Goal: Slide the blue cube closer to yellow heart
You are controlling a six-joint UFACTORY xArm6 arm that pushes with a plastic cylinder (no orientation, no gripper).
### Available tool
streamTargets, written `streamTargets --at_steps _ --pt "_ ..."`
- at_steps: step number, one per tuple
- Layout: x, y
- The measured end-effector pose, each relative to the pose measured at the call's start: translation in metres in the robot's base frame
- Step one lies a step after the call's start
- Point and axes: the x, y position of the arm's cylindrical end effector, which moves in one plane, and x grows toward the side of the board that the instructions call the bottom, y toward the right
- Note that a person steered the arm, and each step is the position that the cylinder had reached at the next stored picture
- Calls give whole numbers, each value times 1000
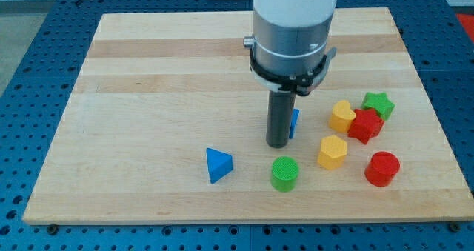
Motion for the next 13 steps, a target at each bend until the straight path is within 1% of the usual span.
streamTargets --at_steps 1,2,3,4,5,6,7,8,9,11,12,13 --pt "-21 3" --pt "-29 7" --pt "-23 -5" --pt "-36 -28" --pt "-65 -30" --pt "-70 -18" --pt "-63 -28" --pt "-45 -37" --pt "-41 -29" --pt "-78 2" --pt "-85 30" --pt "-85 18"
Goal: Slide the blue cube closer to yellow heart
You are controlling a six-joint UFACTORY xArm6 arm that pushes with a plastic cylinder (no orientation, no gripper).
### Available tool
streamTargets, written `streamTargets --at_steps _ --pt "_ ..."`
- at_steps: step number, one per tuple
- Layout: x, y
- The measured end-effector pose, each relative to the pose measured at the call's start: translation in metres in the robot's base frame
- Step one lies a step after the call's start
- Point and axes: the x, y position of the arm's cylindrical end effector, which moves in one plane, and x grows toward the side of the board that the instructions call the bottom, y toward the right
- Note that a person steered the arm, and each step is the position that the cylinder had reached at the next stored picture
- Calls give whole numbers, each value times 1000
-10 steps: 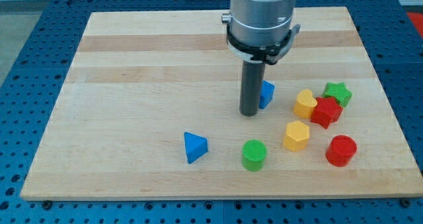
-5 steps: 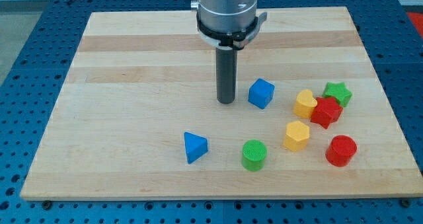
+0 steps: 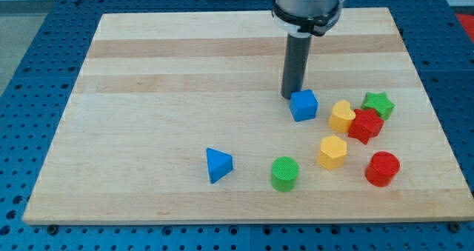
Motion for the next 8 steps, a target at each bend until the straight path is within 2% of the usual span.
streamTargets --at_steps 1,2,3,6,7,8 --pt "7 -33" --pt "38 -44" --pt "50 -39" --pt "24 21" --pt "24 25" --pt "24 2"
